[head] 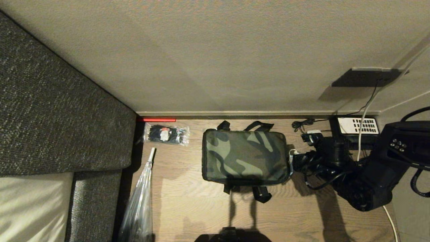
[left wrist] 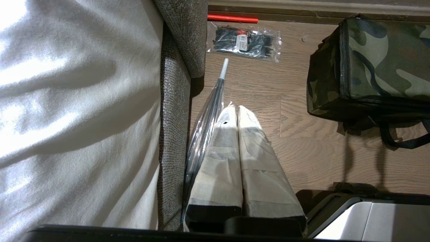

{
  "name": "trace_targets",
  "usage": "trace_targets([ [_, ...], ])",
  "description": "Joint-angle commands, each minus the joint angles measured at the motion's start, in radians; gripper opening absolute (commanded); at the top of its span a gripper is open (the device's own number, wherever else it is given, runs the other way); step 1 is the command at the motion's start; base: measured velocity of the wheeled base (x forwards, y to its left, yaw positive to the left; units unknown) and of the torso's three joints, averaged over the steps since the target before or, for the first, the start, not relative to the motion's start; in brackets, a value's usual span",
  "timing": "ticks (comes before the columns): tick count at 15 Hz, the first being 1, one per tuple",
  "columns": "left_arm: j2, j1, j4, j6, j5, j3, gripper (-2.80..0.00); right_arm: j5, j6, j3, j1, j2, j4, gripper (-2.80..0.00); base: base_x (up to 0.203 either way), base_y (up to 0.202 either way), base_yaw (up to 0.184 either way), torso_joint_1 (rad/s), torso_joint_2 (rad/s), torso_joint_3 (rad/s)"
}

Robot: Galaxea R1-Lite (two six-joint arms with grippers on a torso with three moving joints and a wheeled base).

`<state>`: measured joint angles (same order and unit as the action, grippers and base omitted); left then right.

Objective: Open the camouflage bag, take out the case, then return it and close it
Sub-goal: Open the top of the storage box

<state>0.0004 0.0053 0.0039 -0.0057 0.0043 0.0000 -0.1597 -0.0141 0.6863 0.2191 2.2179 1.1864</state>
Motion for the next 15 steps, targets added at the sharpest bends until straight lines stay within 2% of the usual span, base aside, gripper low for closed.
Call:
trace_targets([
  [1, -0.002, -0.001, 0.001, 0.000, 0.002, 0.003, -2.80, -0.002, -0.002, 0.027, 0.000, 0.012, 0.005, -2.80, 0.000, 0.000, 0.000, 0.000, 0.00, 0.000],
  [4, -0.002, 0.001, 0.001, 0.000, 0.001, 0.002, -2.80, -0.006, -0.024, 0.154, -0.003, 0.051, -0.009, -2.80, 0.000, 0.000, 0.000, 0.000, 0.00, 0.000],
  [9, -0.002, 0.000, 0.001, 0.000, 0.000, 0.002, -2.80, -0.010, -0.044, 0.251, -0.008, 0.086, -0.012, -2.80, 0.000, 0.000, 0.000, 0.000, 0.00, 0.000],
  [12, -0.002, 0.001, 0.001, 0.000, 0.001, 0.002, -2.80, -0.012, -0.056, 0.371, -0.018, 0.120, -0.010, -2.80, 0.000, 0.000, 0.000, 0.000, 0.00, 0.000],
  [15, -0.002, 0.001, 0.001, 0.000, 0.000, 0.003, -2.80, -0.009, -0.054, 0.434, -0.018, 0.132, -0.010, -2.80, 0.000, 0.000, 0.000, 0.000, 0.00, 0.000],
])
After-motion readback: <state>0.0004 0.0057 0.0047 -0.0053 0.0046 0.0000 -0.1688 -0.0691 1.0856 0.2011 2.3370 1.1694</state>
